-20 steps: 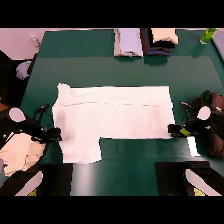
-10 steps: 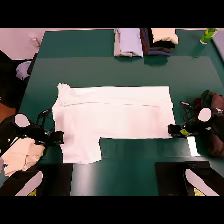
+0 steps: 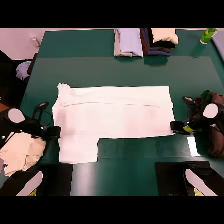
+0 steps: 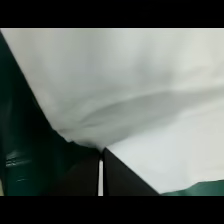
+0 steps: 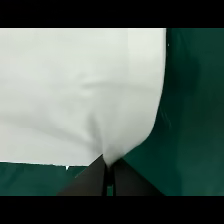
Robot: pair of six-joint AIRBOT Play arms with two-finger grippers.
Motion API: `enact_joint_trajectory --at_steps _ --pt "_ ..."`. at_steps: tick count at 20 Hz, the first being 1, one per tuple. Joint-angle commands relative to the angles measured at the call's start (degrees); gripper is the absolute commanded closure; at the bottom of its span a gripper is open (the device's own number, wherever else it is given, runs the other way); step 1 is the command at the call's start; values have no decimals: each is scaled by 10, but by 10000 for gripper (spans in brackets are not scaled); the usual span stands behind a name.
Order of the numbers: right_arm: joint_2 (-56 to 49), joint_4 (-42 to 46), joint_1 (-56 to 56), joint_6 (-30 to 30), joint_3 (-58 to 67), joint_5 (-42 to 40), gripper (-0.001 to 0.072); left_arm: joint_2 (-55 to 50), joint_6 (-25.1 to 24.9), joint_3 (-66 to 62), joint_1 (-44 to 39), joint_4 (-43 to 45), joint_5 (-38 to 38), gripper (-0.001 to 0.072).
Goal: Fold the shirts.
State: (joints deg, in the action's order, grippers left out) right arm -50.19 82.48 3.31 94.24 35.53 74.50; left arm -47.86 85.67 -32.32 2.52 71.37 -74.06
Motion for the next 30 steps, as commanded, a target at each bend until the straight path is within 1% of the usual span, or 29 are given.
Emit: enact_joint_trajectory --at_steps 1,4,5,7,10,11,14,19,21,22,26,27,28,29,30 --pt "33 3 0 -8 38 61 692 53 -5 -46 0 10 -56 688" --pt "79 29 0 -7 63 102 693 88 -2 -103 0 9 -104 688" --pt "87 44 0 -7 75 110 693 88 -2 -128 0 10 -104 687" --pt "80 58 0 -7 113 113 693 81 -2 -163 0 8 -65 688" --pt "15 58 0 -8 180 98 693 11 -12 -212 0 8 -27 688" --pt "-12 58 0 -8 203 85 693 -23 -31 -230 0 7 -7 688" --pt "-110 57 0 -8 271 49 693 -135 -52 -297 0 3 60 687" --pt "-274 55 0 -7 387 21 693 -310 -100 -414 0 -25 118 686" --pt "-326 56 0 -7 429 20 693 -357 -123 -441 0 -42 137 686" --pt "-349 55 0 -7 449 20 693 -375 -127 -452 0 -47 143 686" --pt "-408 55 0 -7 500 20 690 -400 -125 -462 0 -64 168 683" --pt "-415 54 0 -7 506 20 689 -400 -119 -464 0 -70 165 535" --pt "-422 50 0 -8 513 20 680 -400 -105 -466 0 -74 166 314" --pt "-427 40 2 -9 522 19 541 -400 -94 -468 0 -74 166 284" --pt "-429 26 7 -9 532 18 407 -399 -91 -471 0 -78 163 284"
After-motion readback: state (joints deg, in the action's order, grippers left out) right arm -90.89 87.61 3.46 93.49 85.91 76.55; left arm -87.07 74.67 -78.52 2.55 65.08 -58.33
